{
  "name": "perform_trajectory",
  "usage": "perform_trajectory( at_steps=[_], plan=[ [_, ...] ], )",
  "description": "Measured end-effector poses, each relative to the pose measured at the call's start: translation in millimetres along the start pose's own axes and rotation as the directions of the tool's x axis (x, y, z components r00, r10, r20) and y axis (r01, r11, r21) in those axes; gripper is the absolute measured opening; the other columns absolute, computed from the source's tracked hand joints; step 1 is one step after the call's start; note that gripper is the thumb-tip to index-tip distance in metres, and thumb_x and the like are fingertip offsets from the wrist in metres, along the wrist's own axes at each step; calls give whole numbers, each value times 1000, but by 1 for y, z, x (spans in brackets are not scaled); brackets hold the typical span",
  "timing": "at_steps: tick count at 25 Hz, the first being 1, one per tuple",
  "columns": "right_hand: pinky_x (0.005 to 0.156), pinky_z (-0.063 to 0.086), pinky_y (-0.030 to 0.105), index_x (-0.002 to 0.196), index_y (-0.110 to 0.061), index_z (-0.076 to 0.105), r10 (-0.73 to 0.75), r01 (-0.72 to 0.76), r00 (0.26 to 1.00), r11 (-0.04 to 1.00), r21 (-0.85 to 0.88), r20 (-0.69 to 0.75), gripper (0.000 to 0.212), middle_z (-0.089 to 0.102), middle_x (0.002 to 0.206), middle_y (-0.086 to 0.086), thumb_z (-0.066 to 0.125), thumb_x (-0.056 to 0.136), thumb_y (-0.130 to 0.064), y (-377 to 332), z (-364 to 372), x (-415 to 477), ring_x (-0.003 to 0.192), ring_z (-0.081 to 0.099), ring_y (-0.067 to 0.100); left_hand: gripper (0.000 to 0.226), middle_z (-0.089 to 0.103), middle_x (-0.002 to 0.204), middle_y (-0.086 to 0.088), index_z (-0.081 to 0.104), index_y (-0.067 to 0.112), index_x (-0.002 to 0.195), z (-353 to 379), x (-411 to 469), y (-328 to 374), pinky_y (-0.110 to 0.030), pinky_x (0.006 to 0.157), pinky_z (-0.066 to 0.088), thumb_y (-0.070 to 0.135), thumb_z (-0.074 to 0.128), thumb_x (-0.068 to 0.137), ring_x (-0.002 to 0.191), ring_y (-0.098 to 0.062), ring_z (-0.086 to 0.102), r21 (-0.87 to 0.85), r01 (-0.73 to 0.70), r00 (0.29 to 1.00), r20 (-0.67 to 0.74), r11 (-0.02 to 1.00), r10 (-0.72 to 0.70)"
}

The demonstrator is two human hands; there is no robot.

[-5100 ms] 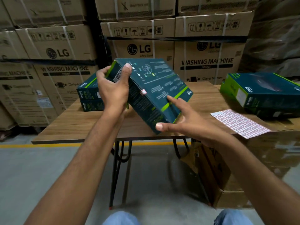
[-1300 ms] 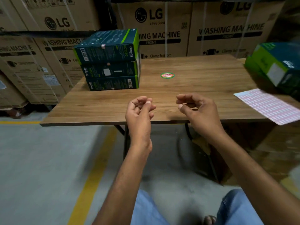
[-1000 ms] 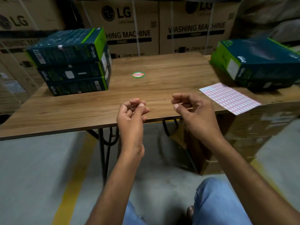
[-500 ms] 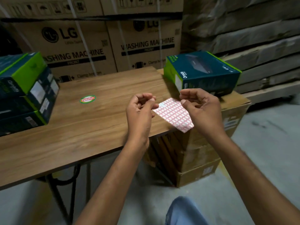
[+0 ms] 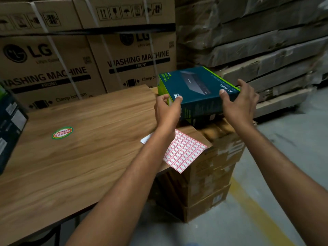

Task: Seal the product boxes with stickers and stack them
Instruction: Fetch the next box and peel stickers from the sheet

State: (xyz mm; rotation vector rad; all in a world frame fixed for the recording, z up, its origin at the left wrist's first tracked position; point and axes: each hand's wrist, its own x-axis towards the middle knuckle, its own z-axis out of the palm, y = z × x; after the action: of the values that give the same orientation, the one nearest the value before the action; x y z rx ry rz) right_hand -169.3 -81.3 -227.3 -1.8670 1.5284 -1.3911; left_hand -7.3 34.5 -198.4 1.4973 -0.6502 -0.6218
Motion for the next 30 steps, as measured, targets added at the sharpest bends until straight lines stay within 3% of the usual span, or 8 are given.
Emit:
perform_trajectory(
  at_steps=[6, 11, 14, 16, 20, 22, 26, 30],
  plan=[
    [119, 38, 55, 162, -23, 25, 159, -183, 975, 970, 158, 152, 89, 36, 162, 6, 65, 92, -62, 22, 20, 25, 149, 36, 29, 57, 59, 139, -3, 42, 20, 147, 15, 27, -14, -31, 95, 46, 36, 69, 99, 120, -20, 58, -4, 184, 978, 105, 983, -183],
    [110, 43, 38, 156, -32, 34, 42, -105, 970, 960, 261, 239, 89, 31, 158, 1, 85, 84, -42, 16, 8, 5, 139, 37, 17, 61, 60, 141, -5, 42, 24, 152, -7, 34, -5, -41, 105, 48, 40, 66, 99, 124, -22, 60, -85, 234, 969, 96, 969, -226],
    [108, 38, 24, 152, -34, 36, -111, 54, 960, 974, 222, 257, 98, 30, 156, 0, 94, 74, -22, -4, 0, -11, 136, 33, 8, 43, 68, 121, -2, 58, 22, 136, -37, 24, 21, -24, 67, 48, 37, 69, 97, 98, -11, 62, -161, 160, 987, 17, 974, -159],
    [106, 38, 13, 148, -33, 38, -220, 169, 946, 962, 216, 239, 98, 31, 153, 0, 95, 70, -17, -28, -2, -22, 136, 35, 8, 36, 71, 112, 0, 63, 23, 128, -64, 14, 39, -21, 58, 42, 37, 71, 95, 91, -9, 62, -187, 84, 996, -28, 979, -90],
    [105, 46, 27, 145, -28, 40, -447, 408, 886, 877, 254, 118, 90, 41, 150, 2, 90, 74, -9, -93, -4, -49, 134, 43, 11, 47, 73, 115, 4, 61, 28, 128, -131, -23, 70, -30, 71, 47, 50, 75, 89, 100, -12, 68, -154, -111, 984, -153, 982, 87],
    [99, 44, 22, 144, -27, 43, -524, 489, 849, 829, 272, 71, 86, 49, 146, -2, 91, 73, -14, -126, -6, -67, 128, 48, 8, 50, 70, 117, 4, 56, 28, 128, -170, -47, 74, -37, 79, 53, 59, 70, 90, 103, -13, 68, -99, -180, 960, -237, 979, 153],
    [98, 46, 23, 144, -28, 47, -618, 545, 760, 775, 320, 202, 89, 57, 139, -7, 95, 68, -24, -171, 2, -120, 120, 52, 3, 70, 67, 121, -2, 49, 30, 119, -252, -87, 64, -55, 97, 58, 83, 64, 77, 112, -22, 68, -38, -209, 920, -346, 977, 183],
    [86, 47, 26, 139, -37, 46, -634, 540, 708, 770, 339, 310, 88, 62, 126, -11, 96, 67, -39, -202, 17, -168, 109, 59, 9, 72, 70, 123, -1, 51, 23, 135, -312, -121, 57, -29, 72, 57, 80, 51, 91, 105, -15, 69, 67, -237, 891, -382, 969, 244]
  ],
)
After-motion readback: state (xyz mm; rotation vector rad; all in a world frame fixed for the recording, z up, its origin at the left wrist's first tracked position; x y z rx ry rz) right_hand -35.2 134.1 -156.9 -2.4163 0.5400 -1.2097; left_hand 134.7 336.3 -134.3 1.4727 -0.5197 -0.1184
